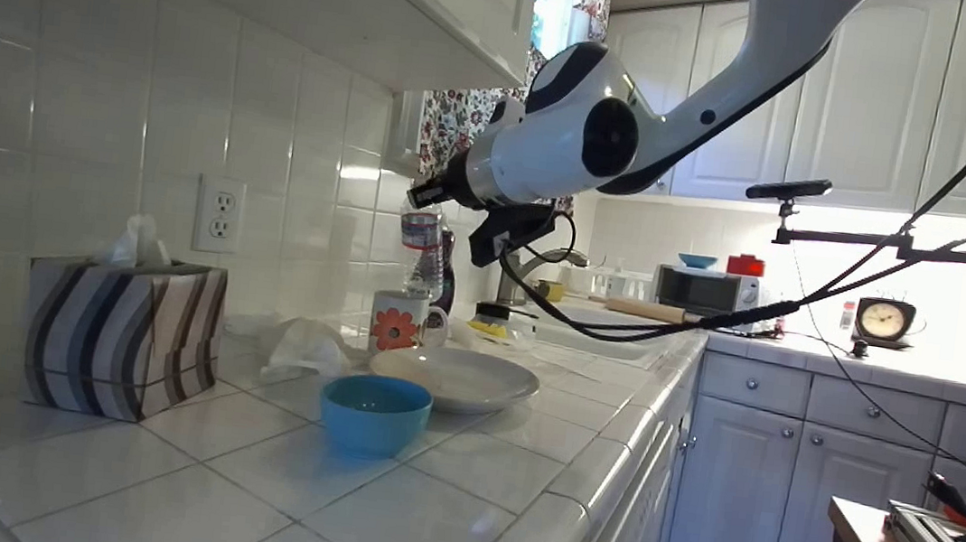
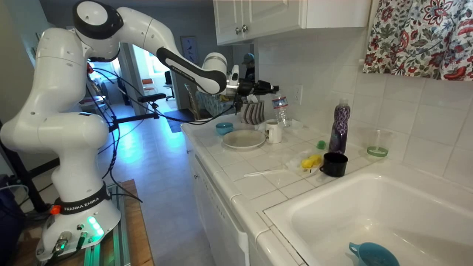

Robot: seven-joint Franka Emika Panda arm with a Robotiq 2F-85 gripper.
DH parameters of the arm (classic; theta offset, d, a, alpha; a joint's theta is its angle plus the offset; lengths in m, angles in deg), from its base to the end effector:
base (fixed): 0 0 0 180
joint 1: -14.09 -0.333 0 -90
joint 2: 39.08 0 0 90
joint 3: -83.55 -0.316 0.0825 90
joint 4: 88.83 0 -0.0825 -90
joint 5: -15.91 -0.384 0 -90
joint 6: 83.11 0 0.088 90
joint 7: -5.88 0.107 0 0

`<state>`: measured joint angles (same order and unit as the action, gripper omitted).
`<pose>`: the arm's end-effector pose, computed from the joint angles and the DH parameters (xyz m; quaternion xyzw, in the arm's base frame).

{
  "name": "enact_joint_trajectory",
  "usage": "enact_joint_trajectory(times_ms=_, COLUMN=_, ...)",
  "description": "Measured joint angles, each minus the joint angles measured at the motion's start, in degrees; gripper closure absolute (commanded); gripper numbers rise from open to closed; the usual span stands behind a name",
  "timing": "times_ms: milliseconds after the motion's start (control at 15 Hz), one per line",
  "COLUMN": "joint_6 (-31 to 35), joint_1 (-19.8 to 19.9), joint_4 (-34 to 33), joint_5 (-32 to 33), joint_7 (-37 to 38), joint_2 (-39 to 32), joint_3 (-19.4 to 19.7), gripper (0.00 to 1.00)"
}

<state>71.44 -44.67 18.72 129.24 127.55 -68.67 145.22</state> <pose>0.6353 0.0610 0.3758 0.7539 -0.0244 0.5785 0.3105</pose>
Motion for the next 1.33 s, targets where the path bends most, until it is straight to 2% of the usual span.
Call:
enact_joint_trajectory(times_ms=67, joint_6=-2.02, joint_1=-1.7, joint_4=1.05, joint_5=-0.8, joint_7=-0.43, joint_2=0.03, joint_3=0.44, gripper=0.89)
enact_joint_trajectory(times_ms=133, joint_6=-6.13, joint_1=-1.81, joint_4=2.05, joint_5=-0.88, joint_7=-1.32, joint_2=1.03, joint_3=-1.56, gripper=0.89)
enact_joint_trajectory(times_ms=333, joint_6=-20.29, joint_1=4.49, joint_4=4.49, joint_5=-0.89, joint_7=-3.17, joint_2=6.57, joint_3=-14.51, gripper=0.89)
enact_joint_trajectory(times_ms=533, joint_6=-28.9, joint_1=15.04, joint_4=6.03, joint_5=-0.9, joint_7=-3.2, joint_2=10.95, joint_3=-27.99, gripper=0.89)
enact_joint_trajectory(times_ms=867, joint_6=-35.69, joint_1=35.27, joint_4=6.43, joint_5=-0.88, joint_7=-3.43, joint_2=13.91, joint_3=-49.47, gripper=0.89)
enact_joint_trajectory(times_ms=1067, joint_6=-38.24, joint_1=42.46, joint_4=6.45, joint_5=-0.88, joint_7=-3.54, joint_2=14.34, joint_3=-56.97, gripper=0.89)
enact_joint_trajectory(times_ms=1333, joint_6=-40.39, joint_1=46.92, joint_4=7.35, joint_5=-0.78, joint_7=-3.46, joint_2=15.1, joint_3=-62.07, gripper=0.89)
